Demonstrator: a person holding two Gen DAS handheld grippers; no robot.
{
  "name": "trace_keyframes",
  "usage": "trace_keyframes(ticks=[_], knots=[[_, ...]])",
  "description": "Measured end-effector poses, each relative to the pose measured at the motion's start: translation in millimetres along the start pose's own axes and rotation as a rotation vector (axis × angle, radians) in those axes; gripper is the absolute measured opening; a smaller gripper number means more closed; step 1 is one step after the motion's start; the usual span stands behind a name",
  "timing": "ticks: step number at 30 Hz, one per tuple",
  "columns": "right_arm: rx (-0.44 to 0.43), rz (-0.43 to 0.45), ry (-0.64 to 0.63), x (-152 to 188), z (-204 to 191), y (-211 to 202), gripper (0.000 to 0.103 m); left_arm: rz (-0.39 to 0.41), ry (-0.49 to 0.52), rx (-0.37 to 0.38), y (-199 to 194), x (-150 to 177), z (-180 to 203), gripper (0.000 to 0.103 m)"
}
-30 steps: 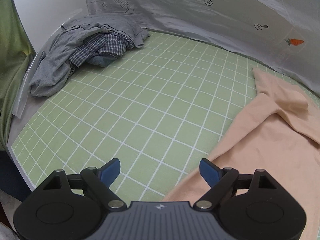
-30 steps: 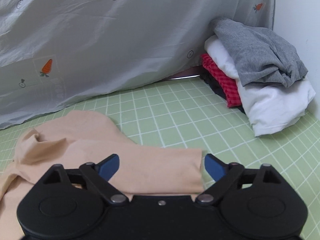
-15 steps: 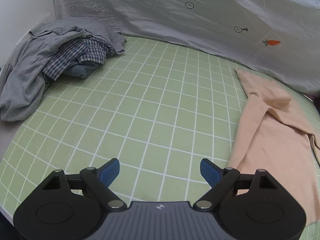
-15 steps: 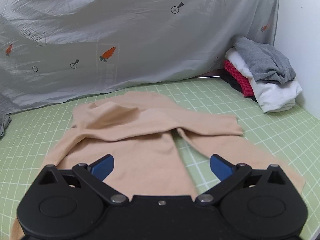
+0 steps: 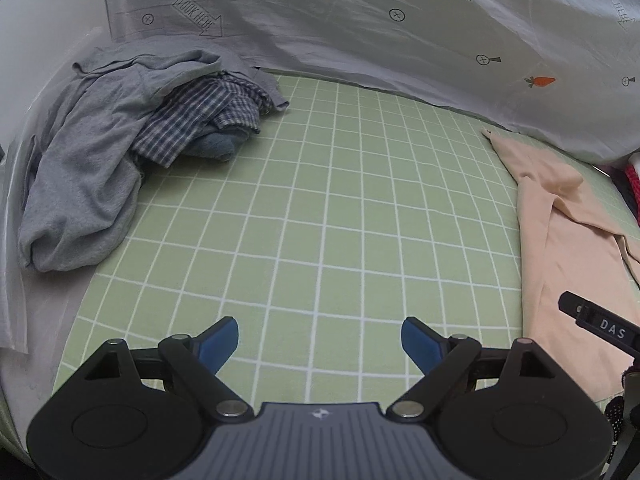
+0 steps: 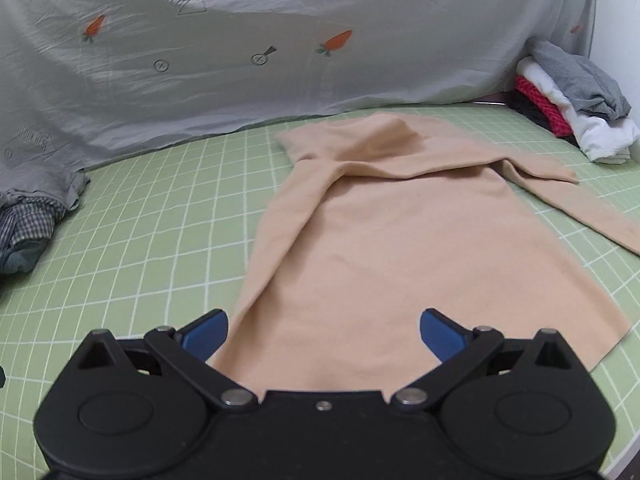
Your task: Fold clothes
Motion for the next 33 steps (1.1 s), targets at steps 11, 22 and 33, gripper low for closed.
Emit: trace_keyframes(ticks=[11,22,33], knots=[[-0.017,-0.084,-0.099,34.1,-52.5,13.6,0.063,-0.048,0.003,-0.039,-6.5,25.1,-40.3,0.089],[-0.106,-0.067,-0.078,21.9,-32.0,-3.1,0.003,-0.06,-0.007,0.015,4.6,21.5,-15.4,0.089],[0.069,-0.049,0.013,3.0,78.8,-5.2,0.003,-0.078,0.036,0.071,13.8,22.2,30.6,0.089]])
Point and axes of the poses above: each gripper's, at about its wrist camera, not at the fingertips, and y roughly the way its jaws point, z to its right, x to its underside, the point moved 10 cm from there along y, roughly the way its jaws point, and after that the axes turned 5 degrees about z, right-handed, at the moved point
